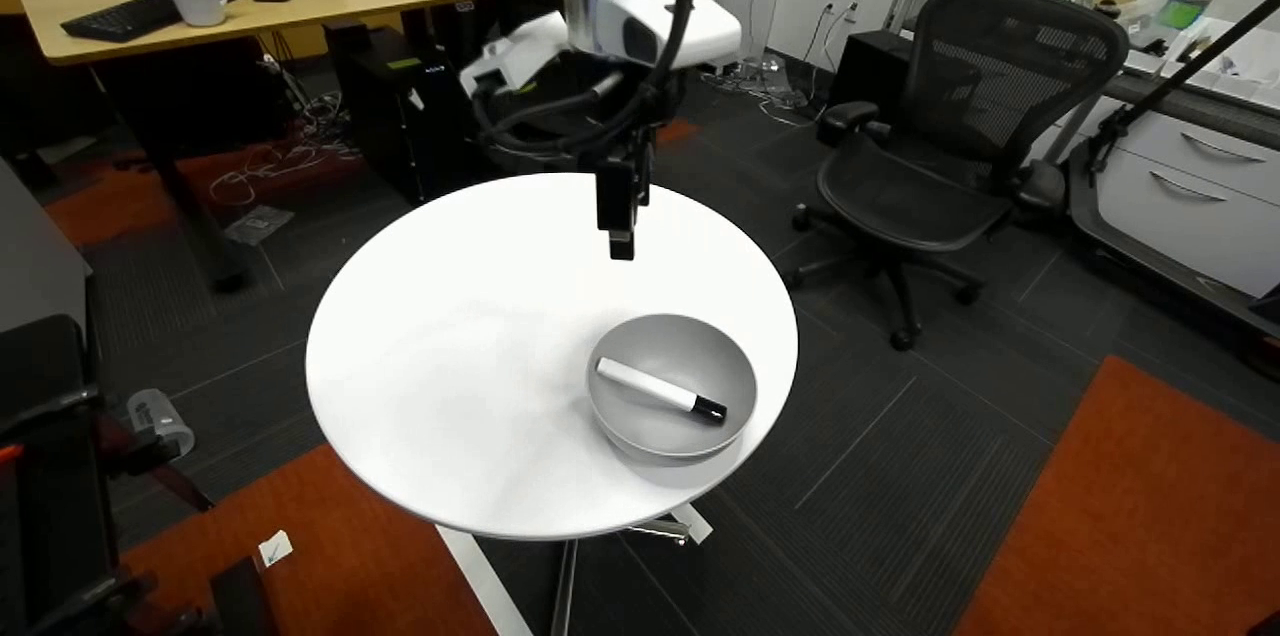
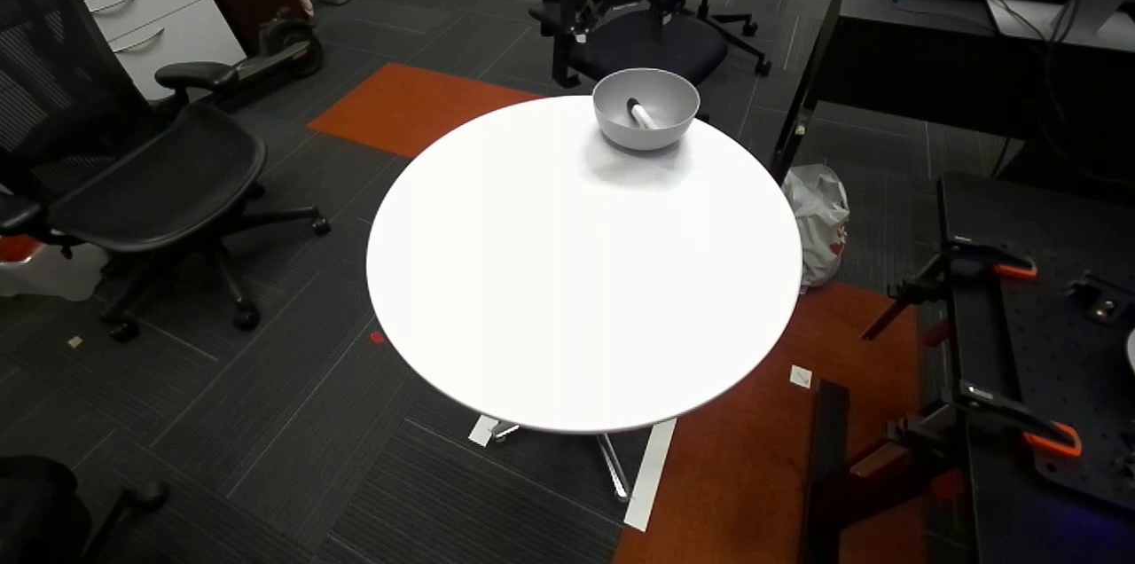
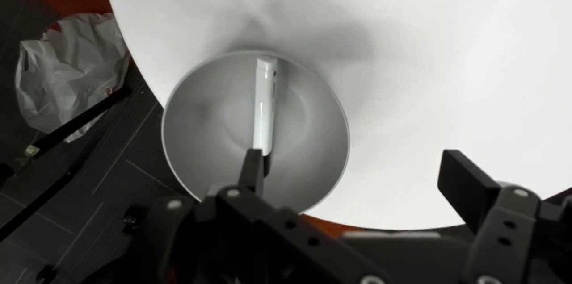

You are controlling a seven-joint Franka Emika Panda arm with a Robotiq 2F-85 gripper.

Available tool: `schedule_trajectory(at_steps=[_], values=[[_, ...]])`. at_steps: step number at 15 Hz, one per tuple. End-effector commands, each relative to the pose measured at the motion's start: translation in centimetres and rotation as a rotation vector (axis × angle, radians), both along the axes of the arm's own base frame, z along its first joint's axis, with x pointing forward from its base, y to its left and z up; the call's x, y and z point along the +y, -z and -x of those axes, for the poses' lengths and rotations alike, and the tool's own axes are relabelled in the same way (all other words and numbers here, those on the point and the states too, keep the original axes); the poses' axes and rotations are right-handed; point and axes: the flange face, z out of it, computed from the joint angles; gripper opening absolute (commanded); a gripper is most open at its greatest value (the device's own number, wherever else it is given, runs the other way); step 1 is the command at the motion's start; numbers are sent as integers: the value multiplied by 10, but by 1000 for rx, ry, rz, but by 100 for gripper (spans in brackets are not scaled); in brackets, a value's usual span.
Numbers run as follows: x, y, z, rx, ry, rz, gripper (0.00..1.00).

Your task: Put the marker in the grey bowl, remove the marker from the grey bowl

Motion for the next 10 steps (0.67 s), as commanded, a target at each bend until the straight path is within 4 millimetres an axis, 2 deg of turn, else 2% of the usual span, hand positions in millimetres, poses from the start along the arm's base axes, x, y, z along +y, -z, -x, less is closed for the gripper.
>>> schedule_trajectory(at_steps=[1, 2, 3, 5, 10], values=[[9, -21, 50, -10, -11, -22, 100], [9, -25, 58, -6, -3, -23, 100], [8, -15, 30, 12, -2, -20, 100], [6, -19, 36, 10, 3, -24, 100], [5, -9, 30, 39, 8, -22, 100]])
